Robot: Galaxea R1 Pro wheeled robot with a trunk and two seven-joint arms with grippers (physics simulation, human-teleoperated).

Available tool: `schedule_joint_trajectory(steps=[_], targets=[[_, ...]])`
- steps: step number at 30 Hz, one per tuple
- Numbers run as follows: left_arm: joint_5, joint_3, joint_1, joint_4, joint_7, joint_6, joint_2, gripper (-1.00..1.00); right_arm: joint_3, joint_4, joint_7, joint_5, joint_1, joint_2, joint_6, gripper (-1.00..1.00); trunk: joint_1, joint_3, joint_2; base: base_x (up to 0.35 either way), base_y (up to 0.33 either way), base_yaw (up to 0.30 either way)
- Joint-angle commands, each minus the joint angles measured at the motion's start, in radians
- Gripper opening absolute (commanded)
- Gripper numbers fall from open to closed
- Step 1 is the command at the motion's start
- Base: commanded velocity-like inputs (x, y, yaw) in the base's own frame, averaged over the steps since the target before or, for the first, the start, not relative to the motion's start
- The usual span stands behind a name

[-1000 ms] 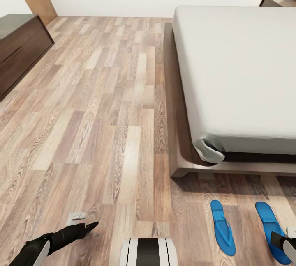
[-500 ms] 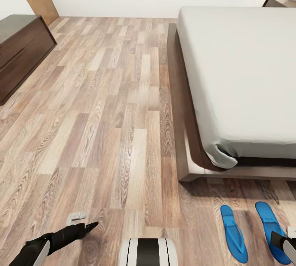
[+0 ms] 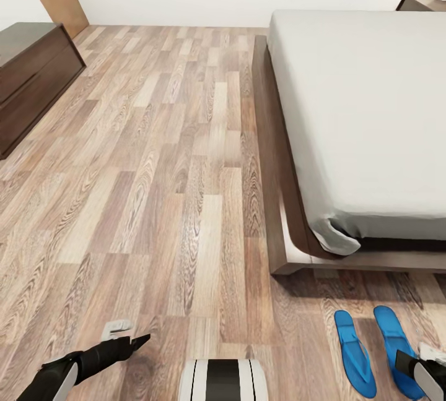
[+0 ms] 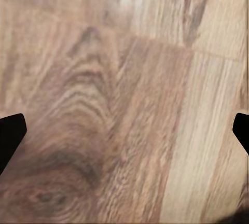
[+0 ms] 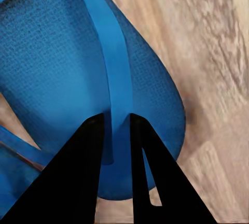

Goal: In the bedroom, move the book from the bed onto either nightstand, and place the two sandals side by side next to the bed.

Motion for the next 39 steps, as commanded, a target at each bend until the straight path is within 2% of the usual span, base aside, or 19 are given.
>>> schedule_joint_trajectory(steps=[1,3,6,18,39], targets=[[0.007,0.002,0.0,0.0,-0.003,0.009,-0.004,1.0,-0.001,-0.002,-0.006,-0.001,0.0,0.036,-0.007,-1.0,0.0,-0.001,0.0,0.0,0.0,0.0],[0.007,0.002,0.0,0.0,-0.003,0.009,-0.007,1.0,-0.001,-0.001,-0.006,0.0,0.0,0.068,-0.034,-1.0,0.0,-0.001,0.0,0.0,0.0,0.0],[0.007,0.002,0.0,0.0,-0.003,0.009,-0.007,1.0,-0.001,-0.001,-0.006,-0.001,0.0,0.076,-0.042,-1.0,0.0,-0.001,0.0,0.0,0.0,0.0],[0.004,0.002,0.0,0.0,-0.001,0.009,-0.008,1.0,-0.002,-0.007,-0.006,-0.001,0.0,0.077,-0.043,-1.0,0.0,-0.001,0.0,0.007,-0.123,0.0],[0.003,0.002,0.0,-0.001,-0.001,0.009,-0.008,1.0,-0.002,-0.01,-0.005,-0.001,0.0,0.077,-0.044,-1.0,0.0,-0.001,0.0,0.0,-0.028,0.0]])
